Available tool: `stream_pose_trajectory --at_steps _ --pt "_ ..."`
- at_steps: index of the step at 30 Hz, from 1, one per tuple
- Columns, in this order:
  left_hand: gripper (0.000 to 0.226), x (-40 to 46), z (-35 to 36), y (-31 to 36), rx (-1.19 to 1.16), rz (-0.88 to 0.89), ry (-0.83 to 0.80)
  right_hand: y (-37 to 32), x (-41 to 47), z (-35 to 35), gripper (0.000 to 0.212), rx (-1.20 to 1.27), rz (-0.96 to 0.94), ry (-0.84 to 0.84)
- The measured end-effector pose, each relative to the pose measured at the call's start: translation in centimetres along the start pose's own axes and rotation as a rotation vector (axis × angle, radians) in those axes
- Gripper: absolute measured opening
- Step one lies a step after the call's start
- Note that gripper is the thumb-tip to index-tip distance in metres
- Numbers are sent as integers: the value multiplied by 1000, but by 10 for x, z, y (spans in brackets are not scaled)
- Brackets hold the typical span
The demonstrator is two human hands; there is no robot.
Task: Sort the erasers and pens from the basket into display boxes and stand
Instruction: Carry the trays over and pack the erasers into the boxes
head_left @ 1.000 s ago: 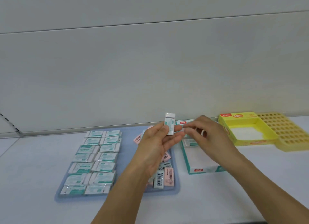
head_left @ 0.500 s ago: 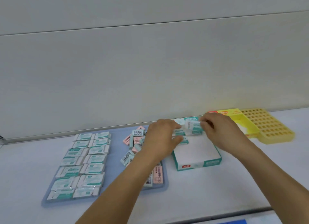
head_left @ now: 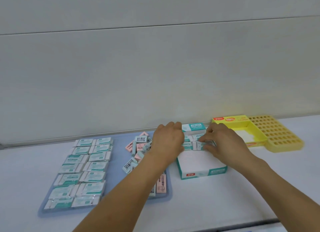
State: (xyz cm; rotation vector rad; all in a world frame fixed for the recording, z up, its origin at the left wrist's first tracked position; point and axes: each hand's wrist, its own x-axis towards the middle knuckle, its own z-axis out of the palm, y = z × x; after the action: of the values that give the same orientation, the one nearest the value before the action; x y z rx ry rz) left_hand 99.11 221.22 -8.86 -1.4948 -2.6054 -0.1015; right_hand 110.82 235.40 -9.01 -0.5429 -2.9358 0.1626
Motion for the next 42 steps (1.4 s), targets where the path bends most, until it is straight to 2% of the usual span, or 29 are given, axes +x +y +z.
stream_pose_trajectory --at_steps 4,8,13,19,23,25,28,30,31,34,36,39,42 --pt "23 -2 3 4 -60 -48 29 -6 3 4 29 -142 -51 32" --pt "21 -6 2 5 -110 -79 56 -7 -2 3 30 -107 -48 -11" --pt "24 -6 4 4 -139 -98 60 -10 3 0 30 -202 -72 -59" --pt "24 -4 10 2 -78 -30 89 -17 1 3 31 -227 -15 -30" --pt "24 -1 12 3 -105 -69 41 -20 0 5 33 -244 1 -26" --pt "32 -6 6 0 -165 -57 9 -26 -4 5 34 -286 19 -24" --pt "41 -33 -9 -14 -317 -49 98 -36 -8 -3 26 -231 -25 181" --pt "40 -66 -20 -30 -388 -91 218 -51 -6 -5 21 -64 -151 335" --pt "38 -85 -23 -42 -399 -126 248 -62 -3 -8 19 11 -241 347" --pt "34 -141 -26 -96 -394 -315 271 -109 7 -11 15 229 -384 224" --pt "31 -171 -26 -137 -328 -470 278 -143 20 -3 17 279 -443 95" --pt "35 -192 -28 -177 -272 -622 104 -192 43 13 20 308 -500 -58" --pt "32 -191 -31 -189 -296 -624 -40 -231 58 23 18 280 -529 -123"
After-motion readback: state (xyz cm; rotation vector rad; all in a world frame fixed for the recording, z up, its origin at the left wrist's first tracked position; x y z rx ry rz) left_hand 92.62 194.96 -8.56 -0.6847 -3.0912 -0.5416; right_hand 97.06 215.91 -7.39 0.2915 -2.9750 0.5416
